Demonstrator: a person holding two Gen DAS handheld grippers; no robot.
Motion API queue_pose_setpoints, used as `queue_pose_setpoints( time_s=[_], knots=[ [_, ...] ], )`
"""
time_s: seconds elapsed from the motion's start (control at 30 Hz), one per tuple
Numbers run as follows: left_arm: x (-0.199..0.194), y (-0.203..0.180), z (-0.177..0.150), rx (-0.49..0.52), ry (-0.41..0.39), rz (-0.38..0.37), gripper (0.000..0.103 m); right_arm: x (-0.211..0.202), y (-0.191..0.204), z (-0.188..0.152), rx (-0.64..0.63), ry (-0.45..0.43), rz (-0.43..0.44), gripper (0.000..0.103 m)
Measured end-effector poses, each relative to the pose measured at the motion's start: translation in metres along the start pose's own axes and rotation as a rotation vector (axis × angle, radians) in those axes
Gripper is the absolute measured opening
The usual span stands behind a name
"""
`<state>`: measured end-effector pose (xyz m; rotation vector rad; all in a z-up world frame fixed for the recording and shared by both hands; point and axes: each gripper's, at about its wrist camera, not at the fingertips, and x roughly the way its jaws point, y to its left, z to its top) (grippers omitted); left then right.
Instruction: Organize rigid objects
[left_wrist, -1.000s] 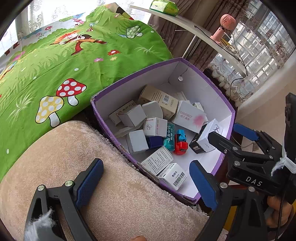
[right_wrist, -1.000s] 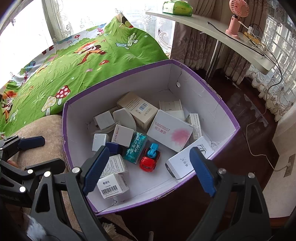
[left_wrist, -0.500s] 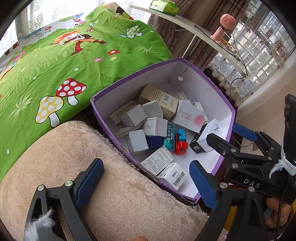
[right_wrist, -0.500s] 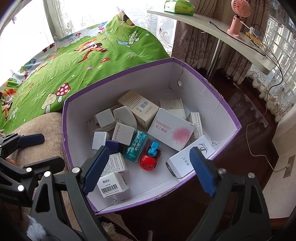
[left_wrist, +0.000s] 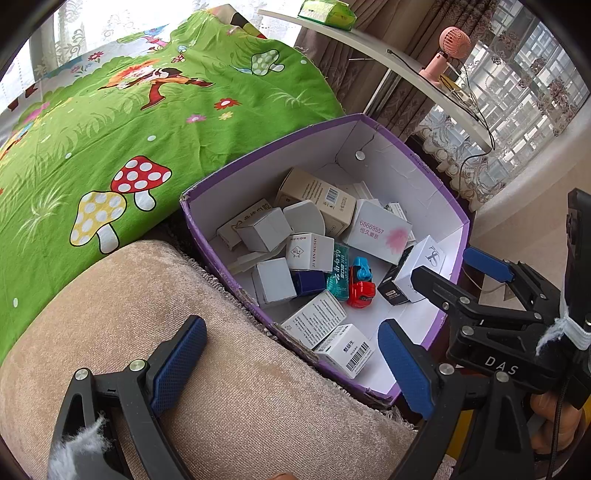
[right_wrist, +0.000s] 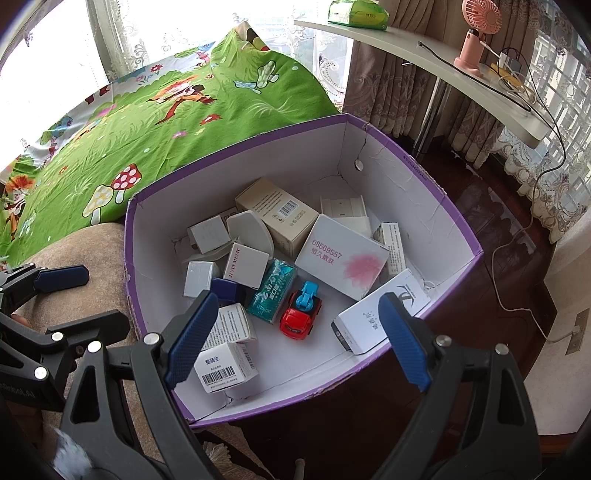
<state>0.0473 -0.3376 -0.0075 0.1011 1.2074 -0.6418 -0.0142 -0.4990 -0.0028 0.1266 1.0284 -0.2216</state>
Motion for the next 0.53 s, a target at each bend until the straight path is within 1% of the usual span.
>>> queue_pose_setpoints(
  time_s=[0.33,0.53],
  knots=[
    [0.0031,0.0000,0.0002,0.010,0.015,-0.012,0.099,0.0004,0.0000,0.0002,0.002,0.001,0.002,0.090],
    [0.0031,-0.0016,0.0015,0.019,0.012,0.005,0.099,0.0004,-0.0013,0.0009,0.005,0.000,-0.001,0.090]
  ],
)
